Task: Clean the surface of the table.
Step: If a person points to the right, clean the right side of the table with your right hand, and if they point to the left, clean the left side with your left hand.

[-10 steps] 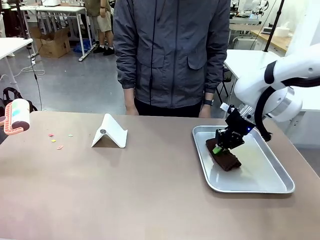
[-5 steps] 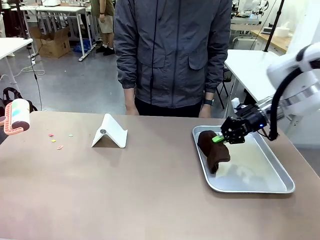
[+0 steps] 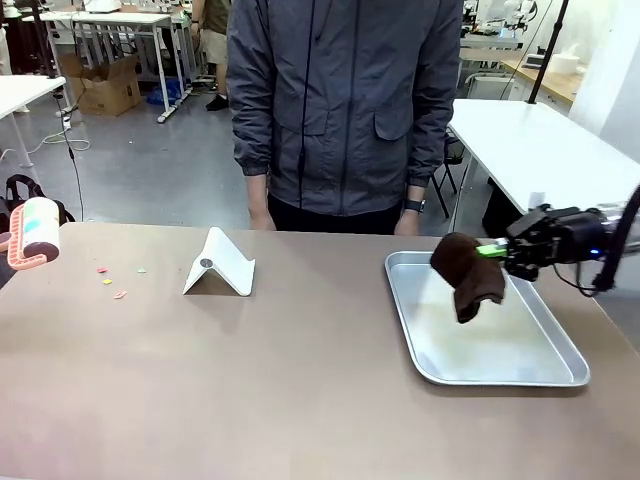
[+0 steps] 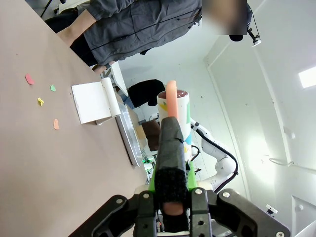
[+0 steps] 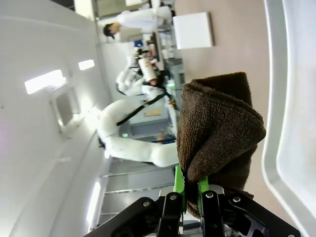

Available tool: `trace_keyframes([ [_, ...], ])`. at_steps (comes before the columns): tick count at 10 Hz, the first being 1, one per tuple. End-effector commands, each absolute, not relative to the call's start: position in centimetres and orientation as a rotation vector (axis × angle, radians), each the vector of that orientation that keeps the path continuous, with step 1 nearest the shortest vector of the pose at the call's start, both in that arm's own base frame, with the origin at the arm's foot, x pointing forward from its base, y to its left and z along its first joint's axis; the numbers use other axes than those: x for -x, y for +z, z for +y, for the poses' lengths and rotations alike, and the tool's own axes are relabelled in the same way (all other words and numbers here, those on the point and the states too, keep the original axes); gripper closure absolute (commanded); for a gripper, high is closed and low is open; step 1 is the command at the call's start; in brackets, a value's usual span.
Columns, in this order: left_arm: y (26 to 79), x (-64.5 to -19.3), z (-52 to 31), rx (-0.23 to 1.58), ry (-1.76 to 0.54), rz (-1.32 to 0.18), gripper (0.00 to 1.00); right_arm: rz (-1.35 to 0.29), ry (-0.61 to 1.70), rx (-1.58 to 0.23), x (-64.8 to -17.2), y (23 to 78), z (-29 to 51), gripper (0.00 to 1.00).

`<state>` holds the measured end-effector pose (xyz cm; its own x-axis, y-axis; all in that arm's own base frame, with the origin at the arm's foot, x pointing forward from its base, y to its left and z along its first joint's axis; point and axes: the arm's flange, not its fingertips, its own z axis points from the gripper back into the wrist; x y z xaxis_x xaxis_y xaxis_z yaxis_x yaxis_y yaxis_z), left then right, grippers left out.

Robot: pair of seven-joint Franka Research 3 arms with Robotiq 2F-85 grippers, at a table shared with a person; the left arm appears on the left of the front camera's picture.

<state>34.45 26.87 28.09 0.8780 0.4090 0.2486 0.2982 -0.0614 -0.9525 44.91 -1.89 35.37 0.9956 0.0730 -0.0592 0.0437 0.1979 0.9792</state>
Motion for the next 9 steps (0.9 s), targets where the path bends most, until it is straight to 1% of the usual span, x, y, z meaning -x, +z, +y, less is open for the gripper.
trace_keyframes([
  [1, 28.4, -34.0, 26.7, 1.652, 0.081, -0.561, 0.83, -0.003, -0.101, -1.395, -41.7, 36.5, -4.8, 0.88],
  [3, 28.4, -34.0, 26.7, 1.652, 0.081, -0.561, 0.83, -0.182, -0.216, -1.325, -38.9, 37.0, -7.8, 0.88],
  [5, 28.4, -34.0, 26.7, 1.652, 0.081, -0.561, 0.83, -0.319, -0.327, -1.358, -37.5, 36.3, -12.0, 0.88],
  [7, 28.4, -34.0, 26.7, 1.652, 0.081, -0.561, 0.83, -0.377, -0.411, -1.403, -36.7, 34.8, -15.1, 0.88],
  [9, 28.4, -34.0, 26.7, 1.652, 0.081, -0.561, 0.83, -0.440, -0.472, -1.412, -36.4, 33.7, -15.7, 0.88],
])
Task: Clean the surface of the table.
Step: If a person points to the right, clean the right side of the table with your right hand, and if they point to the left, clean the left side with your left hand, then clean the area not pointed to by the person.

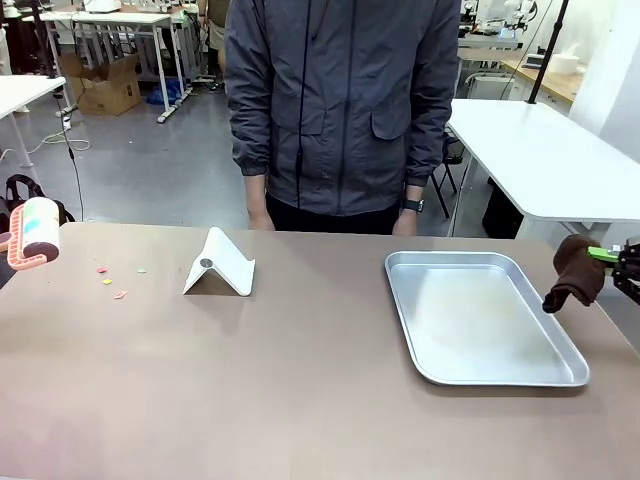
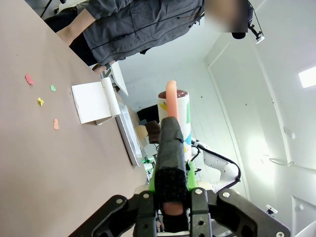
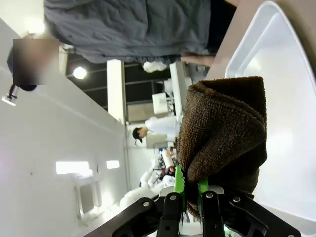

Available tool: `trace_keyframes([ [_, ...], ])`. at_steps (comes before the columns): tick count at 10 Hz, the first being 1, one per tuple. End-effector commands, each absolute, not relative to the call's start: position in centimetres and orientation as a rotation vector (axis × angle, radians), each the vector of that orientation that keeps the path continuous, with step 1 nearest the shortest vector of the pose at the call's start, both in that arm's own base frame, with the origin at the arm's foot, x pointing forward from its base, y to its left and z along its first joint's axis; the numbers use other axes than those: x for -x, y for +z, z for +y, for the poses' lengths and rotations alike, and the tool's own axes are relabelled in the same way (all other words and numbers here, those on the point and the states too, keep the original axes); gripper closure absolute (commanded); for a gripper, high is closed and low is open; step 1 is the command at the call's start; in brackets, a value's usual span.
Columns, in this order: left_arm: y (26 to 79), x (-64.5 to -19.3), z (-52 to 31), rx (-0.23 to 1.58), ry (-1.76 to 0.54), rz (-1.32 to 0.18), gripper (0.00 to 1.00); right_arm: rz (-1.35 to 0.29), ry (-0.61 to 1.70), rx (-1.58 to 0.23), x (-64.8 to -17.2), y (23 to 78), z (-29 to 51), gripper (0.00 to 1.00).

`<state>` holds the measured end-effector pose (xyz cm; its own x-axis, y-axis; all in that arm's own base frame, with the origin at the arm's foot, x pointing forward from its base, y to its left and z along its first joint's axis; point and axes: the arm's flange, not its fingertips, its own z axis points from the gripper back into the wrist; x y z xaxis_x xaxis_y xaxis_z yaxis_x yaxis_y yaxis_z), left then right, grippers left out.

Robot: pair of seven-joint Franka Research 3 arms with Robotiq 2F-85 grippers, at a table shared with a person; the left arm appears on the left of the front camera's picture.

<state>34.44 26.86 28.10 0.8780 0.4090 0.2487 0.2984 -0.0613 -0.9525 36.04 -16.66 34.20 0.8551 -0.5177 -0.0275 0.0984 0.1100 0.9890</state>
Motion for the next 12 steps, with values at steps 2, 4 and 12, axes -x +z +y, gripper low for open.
trace_keyframes([
  [2, 28.40, -33.96, 26.70, 1.652, 0.081, -0.561, 0.83, -0.337, -0.436, -1.379, -36.14, 34.96, -16.27, 0.88],
  [4, 28.40, -33.96, 26.70, 1.652, 0.081, -0.561, 0.83, -0.337, -0.436, -1.379, -36.14, 34.96, -16.27, 0.88],
  [12, 28.40, -33.96, 26.70, 1.652, 0.081, -0.561, 0.83, -0.337, -0.436, -1.379, -36.14, 34.96, -16.27, 0.88],
])
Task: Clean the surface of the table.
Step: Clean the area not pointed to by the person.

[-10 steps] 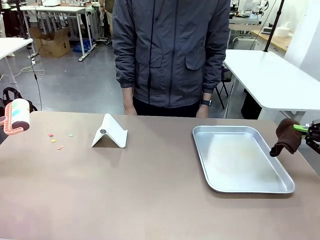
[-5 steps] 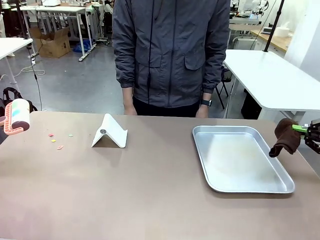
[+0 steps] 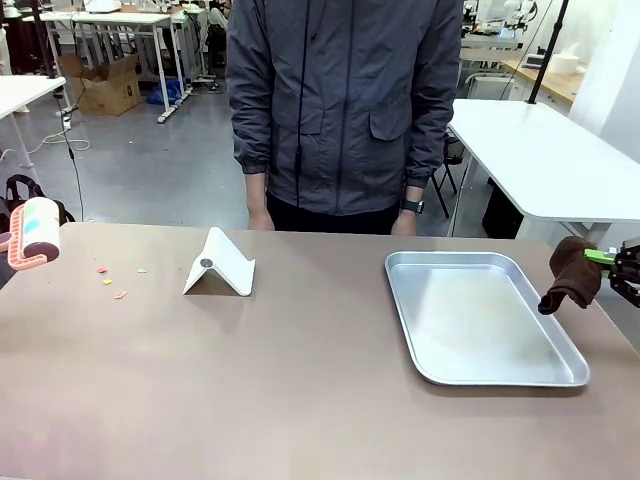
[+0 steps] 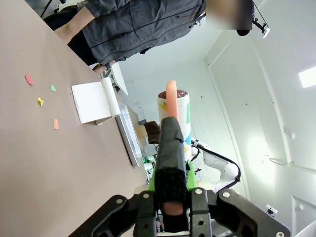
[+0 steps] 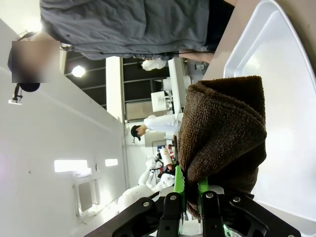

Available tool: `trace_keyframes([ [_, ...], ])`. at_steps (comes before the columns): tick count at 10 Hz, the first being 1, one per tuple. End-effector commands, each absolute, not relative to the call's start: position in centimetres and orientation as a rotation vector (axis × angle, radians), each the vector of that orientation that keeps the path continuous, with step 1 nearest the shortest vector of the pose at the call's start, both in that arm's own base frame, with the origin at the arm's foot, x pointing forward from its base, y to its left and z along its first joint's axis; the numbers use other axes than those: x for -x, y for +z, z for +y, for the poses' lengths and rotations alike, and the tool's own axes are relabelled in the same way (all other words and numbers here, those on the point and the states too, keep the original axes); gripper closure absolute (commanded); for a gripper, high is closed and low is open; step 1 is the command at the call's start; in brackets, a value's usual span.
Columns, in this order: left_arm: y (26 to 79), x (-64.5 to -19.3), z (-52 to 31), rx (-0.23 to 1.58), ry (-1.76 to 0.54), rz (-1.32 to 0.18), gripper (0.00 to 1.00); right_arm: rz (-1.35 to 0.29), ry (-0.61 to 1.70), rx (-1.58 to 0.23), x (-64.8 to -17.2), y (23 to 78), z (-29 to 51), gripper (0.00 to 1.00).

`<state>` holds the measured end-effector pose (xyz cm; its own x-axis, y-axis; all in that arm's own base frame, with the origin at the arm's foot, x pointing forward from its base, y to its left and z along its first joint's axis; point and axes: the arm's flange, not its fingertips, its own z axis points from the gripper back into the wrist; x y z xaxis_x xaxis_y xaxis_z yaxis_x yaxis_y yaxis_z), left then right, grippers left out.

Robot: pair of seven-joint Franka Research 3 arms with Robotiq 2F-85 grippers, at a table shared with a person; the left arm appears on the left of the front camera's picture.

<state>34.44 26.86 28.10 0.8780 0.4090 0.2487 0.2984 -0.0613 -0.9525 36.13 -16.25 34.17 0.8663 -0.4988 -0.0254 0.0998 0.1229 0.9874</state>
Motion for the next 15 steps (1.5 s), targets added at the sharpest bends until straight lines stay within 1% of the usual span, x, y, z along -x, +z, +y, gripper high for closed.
trace_keyframes([
  [1, 28.4, -34.0, 26.7, 1.652, 0.081, -0.561, 0.83, -0.337, -0.436, -1.379, -36.1, 35.0, -16.3, 0.88],
  [10, 28.4, -34.0, 26.7, 1.652, 0.081, -0.561, 0.83, -0.337, -0.436, -1.379, -36.1, 35.0, -16.3, 0.88],
  [11, 28.1, -34.4, 26.9, 1.658, 0.098, -0.555, 0.78, -0.337, -0.436, -1.379, -36.1, 35.0, -16.3, 0.88],
  [12, 28.8, -34.3, 26.8, 1.545, 0.155, -0.543, 0.78, -0.337, -0.436, -1.379, -36.1, 35.0, -16.3, 0.88],
  [13, 29.9, -35.0, 26.7, 1.451, 0.197, -0.480, 0.78, -0.337, -0.436, -1.379, -36.1, 35.0, -16.3, 0.88],
  [15, 31.8, -36.4, 26.5, 1.275, 0.318, -0.413, 0.78, -0.337, -0.436, -1.379, -36.1, 35.0, -16.3, 0.88],
])
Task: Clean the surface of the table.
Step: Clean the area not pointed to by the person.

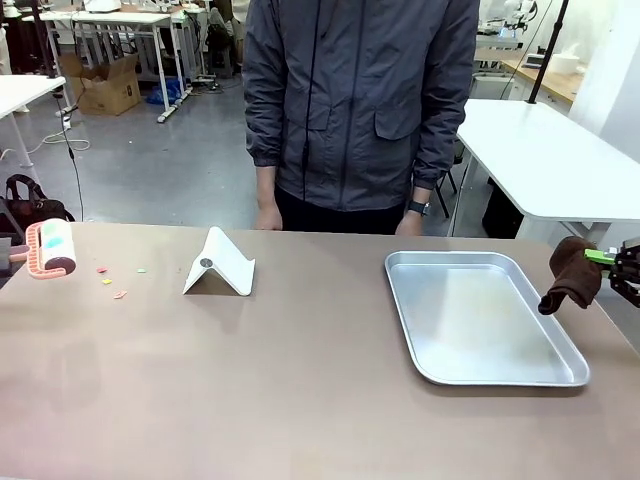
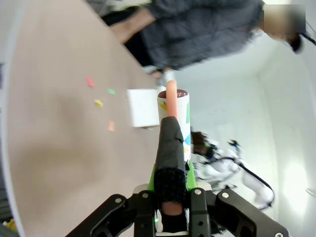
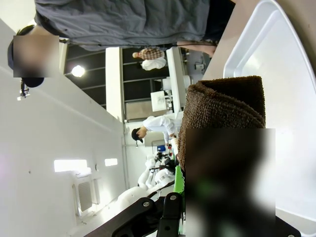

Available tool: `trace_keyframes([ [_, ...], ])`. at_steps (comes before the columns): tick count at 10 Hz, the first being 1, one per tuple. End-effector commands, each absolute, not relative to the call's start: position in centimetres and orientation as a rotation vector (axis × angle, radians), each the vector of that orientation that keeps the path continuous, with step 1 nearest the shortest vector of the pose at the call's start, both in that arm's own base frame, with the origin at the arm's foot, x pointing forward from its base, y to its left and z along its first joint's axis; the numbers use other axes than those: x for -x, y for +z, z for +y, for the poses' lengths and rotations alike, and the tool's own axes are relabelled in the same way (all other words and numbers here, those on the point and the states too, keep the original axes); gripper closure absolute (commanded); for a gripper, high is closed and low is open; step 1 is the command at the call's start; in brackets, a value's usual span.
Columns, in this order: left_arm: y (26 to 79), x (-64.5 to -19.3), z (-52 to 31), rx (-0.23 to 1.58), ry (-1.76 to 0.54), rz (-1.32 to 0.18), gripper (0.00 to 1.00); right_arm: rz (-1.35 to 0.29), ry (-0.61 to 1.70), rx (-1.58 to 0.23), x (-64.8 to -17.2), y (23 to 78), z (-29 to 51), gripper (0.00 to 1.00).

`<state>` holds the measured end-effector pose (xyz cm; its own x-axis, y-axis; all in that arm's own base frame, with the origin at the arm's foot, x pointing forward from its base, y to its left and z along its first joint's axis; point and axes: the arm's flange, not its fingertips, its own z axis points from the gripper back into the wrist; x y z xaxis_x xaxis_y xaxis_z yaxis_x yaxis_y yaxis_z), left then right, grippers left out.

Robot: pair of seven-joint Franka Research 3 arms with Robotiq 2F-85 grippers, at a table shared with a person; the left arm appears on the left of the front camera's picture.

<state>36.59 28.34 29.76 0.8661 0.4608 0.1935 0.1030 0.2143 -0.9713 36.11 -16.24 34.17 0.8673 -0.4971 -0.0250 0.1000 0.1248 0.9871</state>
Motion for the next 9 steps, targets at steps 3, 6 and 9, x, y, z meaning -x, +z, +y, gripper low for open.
trace_keyframes([
  [3, 32.9, -39.2, 25.4, 0.984, 0.407, -0.343, 0.78, -0.337, -0.436, -1.379, -36.1, 35.0, -16.3, 0.88],
  [6, 34.5, -39.6, 24.2, 0.876, 0.433, -0.352, 0.78, -0.337, -0.436, -1.379, -36.1, 35.0, -16.3, 0.88],
  [9, 34.6, -40.2, 24.6, 0.838, 0.417, -0.338, 0.78, -0.337, -0.436, -1.379, -36.1, 35.0, -16.3, 0.88],
])
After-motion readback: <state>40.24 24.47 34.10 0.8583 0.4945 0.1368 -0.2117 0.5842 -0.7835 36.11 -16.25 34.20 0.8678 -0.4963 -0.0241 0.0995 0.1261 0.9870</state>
